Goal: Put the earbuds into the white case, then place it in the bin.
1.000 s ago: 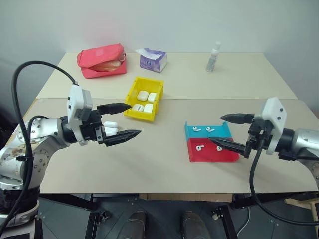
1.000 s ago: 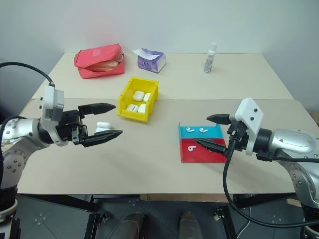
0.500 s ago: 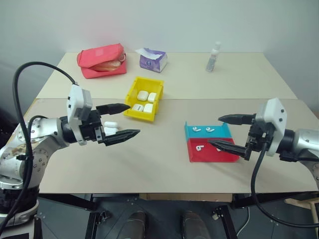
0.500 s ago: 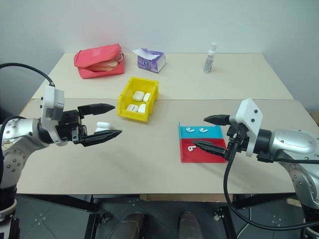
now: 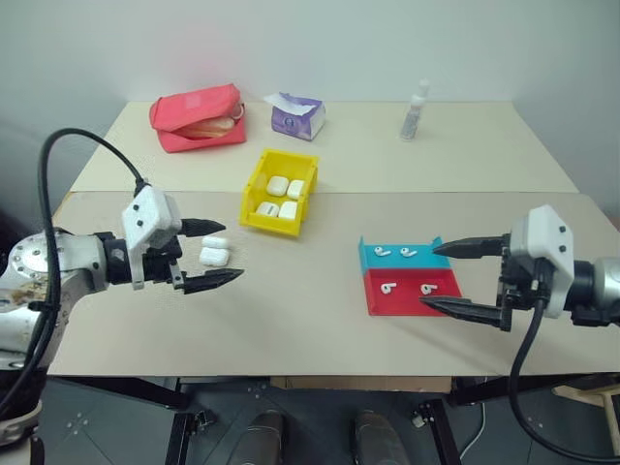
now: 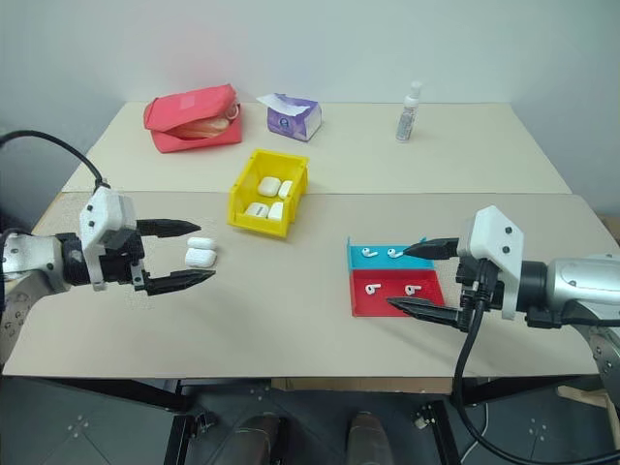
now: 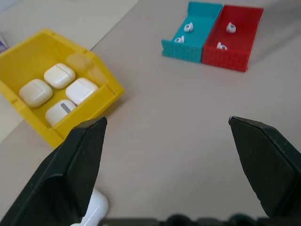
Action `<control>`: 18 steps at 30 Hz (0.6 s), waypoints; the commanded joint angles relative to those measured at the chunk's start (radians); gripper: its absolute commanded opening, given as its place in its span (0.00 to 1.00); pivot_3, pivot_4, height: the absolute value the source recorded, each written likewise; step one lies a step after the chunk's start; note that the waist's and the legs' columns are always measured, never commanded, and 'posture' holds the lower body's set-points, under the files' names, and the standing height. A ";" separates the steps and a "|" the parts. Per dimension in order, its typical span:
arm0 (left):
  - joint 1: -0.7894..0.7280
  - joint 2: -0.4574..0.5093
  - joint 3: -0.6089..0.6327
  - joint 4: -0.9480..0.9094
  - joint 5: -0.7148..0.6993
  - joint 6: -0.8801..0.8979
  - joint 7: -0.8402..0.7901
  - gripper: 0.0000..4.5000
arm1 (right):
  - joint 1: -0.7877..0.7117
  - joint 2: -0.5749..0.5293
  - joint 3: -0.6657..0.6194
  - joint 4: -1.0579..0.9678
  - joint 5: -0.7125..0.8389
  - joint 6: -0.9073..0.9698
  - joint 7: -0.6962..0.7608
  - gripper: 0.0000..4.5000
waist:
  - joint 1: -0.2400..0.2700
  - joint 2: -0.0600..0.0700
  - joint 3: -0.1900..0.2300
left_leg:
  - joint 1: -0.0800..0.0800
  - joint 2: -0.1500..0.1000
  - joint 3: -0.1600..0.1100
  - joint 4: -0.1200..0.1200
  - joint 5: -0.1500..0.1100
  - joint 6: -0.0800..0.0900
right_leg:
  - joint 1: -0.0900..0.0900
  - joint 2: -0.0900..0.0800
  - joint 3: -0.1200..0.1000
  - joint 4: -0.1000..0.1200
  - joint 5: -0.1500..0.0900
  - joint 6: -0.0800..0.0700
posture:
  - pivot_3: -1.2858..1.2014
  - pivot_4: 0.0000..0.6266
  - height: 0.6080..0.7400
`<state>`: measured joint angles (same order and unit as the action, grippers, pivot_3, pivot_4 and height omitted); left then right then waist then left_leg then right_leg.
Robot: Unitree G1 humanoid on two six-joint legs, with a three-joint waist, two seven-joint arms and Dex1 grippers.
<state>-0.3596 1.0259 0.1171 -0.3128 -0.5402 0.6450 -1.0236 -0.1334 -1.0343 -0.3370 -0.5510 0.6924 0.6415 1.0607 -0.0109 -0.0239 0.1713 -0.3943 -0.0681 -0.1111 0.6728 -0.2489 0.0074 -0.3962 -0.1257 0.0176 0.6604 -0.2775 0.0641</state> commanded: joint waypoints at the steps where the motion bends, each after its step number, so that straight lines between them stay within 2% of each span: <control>1: -0.150 0.073 -0.100 0.051 0.025 0.318 0.068 1.00 | 0.026 0.017 -0.054 -0.063 0.049 0.002 -0.017 0.99 | 0.002 0.000 0.000 | 0.000 -0.001 0.000 0.000 0.000 0.000 | 0.000 0.000 0.000 0.000 0.000 0.000 | 0.52 0.24 1.00; 3: -0.211 0.050 -0.119 0.074 0.000 0.522 0.138 1.00 | 0.037 0.031 -0.054 -0.073 0.057 0.005 -0.033 0.99 | 0.000 -0.001 0.000 | 0.000 -0.001 0.000 0.000 0.000 0.000 | 0.000 0.000 0.000 0.001 0.000 0.000 | 0.52 0.24 1.00; 6: -0.257 0.027 -0.131 0.057 -0.009 0.693 0.194 1.00 | 0.038 0.049 -0.040 -0.084 0.061 0.006 -0.068 0.99 | -0.005 -0.001 0.001 | 0.000 -0.002 0.000 0.001 -0.001 0.002 | 0.001 0.000 0.000 0.002 -0.001 0.003 | 0.52 0.24 1.00; 10: -0.415 0.001 -0.170 0.162 -0.006 0.906 0.244 1.00 | 0.046 0.076 -0.023 -0.104 0.069 0.005 -0.101 0.99 | -0.004 -0.003 0.002 | -0.004 -0.002 0.000 0.003 -0.001 0.001 | -0.005 0.002 0.001 0.004 -0.002 0.003 | 0.52 0.24 1.00; 12: -0.489 0.004 -0.211 0.248 -0.005 0.960 0.272 1.00 | 0.054 0.094 -0.009 -0.117 0.063 -0.001 -0.118 0.99 | -0.004 -0.003 0.002 | -0.005 -0.002 0.000 0.004 0.000 0.000 | -0.007 0.002 0.001 0.005 -0.001 0.003 | 0.52 0.24 1.00; 15: -0.545 -0.002 -0.221 0.279 0.017 0.969 0.315 1.00 | 0.061 0.130 0.016 -0.131 0.054 -0.011 -0.148 0.99 | -0.007 -0.003 0.002 | -0.005 -0.003 0.001 0.004 0.000 0.001 | -0.006 0.002 0.002 0.005 -0.001 0.003 | 0.52 0.24 1.00; 18: -0.615 0.017 -0.301 0.380 0.014 0.969 0.345 1.00 | 0.060 0.170 0.055 -0.141 0.035 -0.025 -0.180 0.99 | -0.005 -0.004 0.002 | -0.006 -0.003 0.001 0.004 0.000 0.000 | -0.008 0.002 0.003 0.005 -0.001 0.003 | 0.52 0.24 1.00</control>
<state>-0.9290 1.0163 -0.1597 0.0232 -0.5363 1.6100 -0.6976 -0.0682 -0.8779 -0.2890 -0.6547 0.7294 0.6464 0.9014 -0.0154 -0.0275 0.1732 -0.3998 -0.0709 -0.1100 0.6768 -0.2489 0.0074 -0.4040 -0.1241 0.0207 0.6654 -0.2789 0.0667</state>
